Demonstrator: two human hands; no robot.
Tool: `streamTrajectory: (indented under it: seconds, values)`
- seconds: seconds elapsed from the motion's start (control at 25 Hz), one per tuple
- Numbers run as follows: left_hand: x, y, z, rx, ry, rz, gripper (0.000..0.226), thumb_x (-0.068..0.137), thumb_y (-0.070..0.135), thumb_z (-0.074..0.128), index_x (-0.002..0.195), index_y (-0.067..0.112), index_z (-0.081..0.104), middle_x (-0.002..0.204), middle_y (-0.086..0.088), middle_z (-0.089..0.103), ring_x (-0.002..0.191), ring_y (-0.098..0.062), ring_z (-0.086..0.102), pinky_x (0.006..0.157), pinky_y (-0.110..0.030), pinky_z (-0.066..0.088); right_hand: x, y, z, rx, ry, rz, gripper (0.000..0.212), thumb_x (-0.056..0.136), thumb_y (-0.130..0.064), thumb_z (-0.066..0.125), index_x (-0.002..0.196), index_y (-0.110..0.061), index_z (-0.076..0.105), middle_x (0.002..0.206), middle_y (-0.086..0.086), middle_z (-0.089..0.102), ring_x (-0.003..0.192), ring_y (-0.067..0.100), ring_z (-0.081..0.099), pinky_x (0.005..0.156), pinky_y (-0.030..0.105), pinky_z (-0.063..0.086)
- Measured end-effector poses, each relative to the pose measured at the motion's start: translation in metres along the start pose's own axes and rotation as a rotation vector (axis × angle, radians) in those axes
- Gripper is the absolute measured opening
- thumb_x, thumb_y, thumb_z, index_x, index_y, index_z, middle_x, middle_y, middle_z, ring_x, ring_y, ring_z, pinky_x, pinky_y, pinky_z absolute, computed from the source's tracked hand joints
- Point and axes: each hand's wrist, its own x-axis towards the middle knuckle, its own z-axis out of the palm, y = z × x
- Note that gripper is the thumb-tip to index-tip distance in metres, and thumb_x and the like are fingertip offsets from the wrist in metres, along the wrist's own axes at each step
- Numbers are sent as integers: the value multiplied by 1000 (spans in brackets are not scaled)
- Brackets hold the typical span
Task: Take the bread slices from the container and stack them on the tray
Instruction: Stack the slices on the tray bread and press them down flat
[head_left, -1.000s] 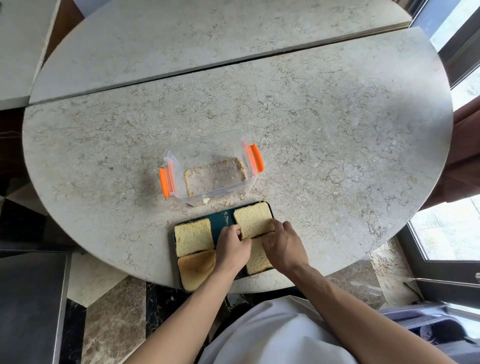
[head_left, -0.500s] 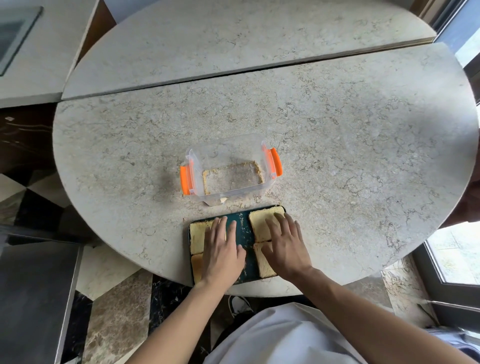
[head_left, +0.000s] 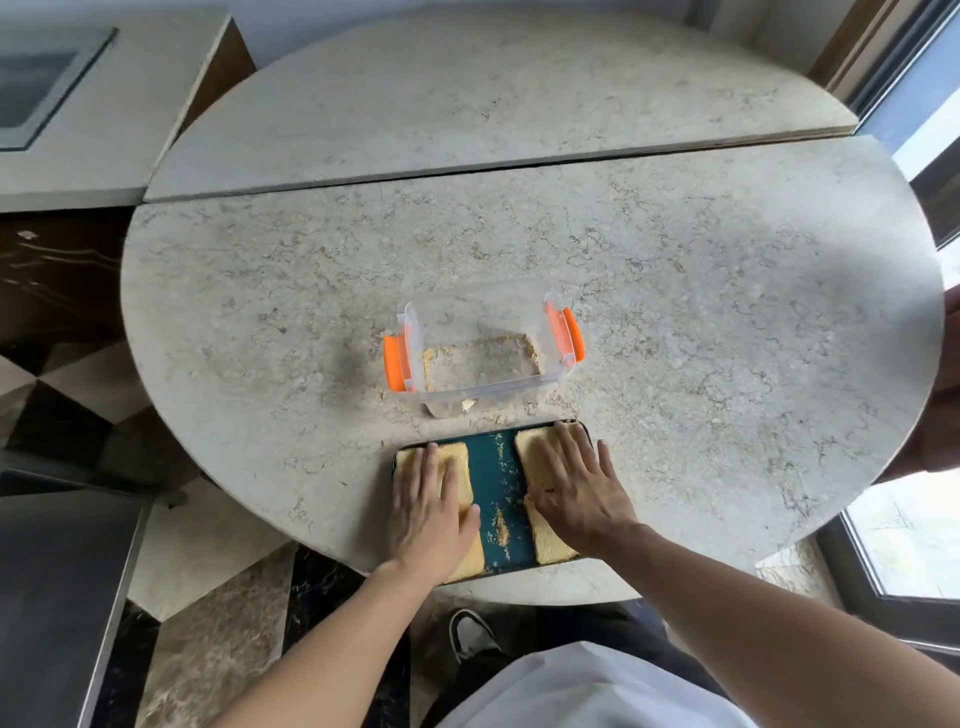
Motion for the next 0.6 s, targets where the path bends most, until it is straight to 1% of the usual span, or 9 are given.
streamTrajectory:
  seconds: [0.12,0.32,0.44,0.6]
  values:
    - [2,0,1,6,11,6,76,97,54,36,159,16,16,169,-17,1,154,-34,-1,123,-48,-4,-2,-7,3,-11,15,4,72,99,-58,11,158,-21,-10,165,10,-21,150,31,-25,121,49,-15]
    - [-2,2,6,-5,41,12,74,97,53,32,160,18,15,169,-15,-2,155,-32,-2,125,-48,0,-4,-13,9,-3,15,18,68,99,-51,9,157,-23,-14,162,8,-28,147,31,-31,119,46,-20]
    - [-5,1,1,11,41,3,72,99,51,32,160,17,13,169,-16,-3,155,-32,-5,125,-48,-3,-3,-14,6,20,21,-5,68,100,-48,12,157,-23,-12,160,6,-28,147,29,-30,118,45,-20]
    - [-9,5,-7,-11,12,-63,70,100,48,33,159,16,14,169,-16,-5,155,-32,-9,125,-48,-6,-3,-11,6,28,-1,-22,68,100,-49,14,157,-23,-12,159,6,-30,147,29,-30,118,45,-20]
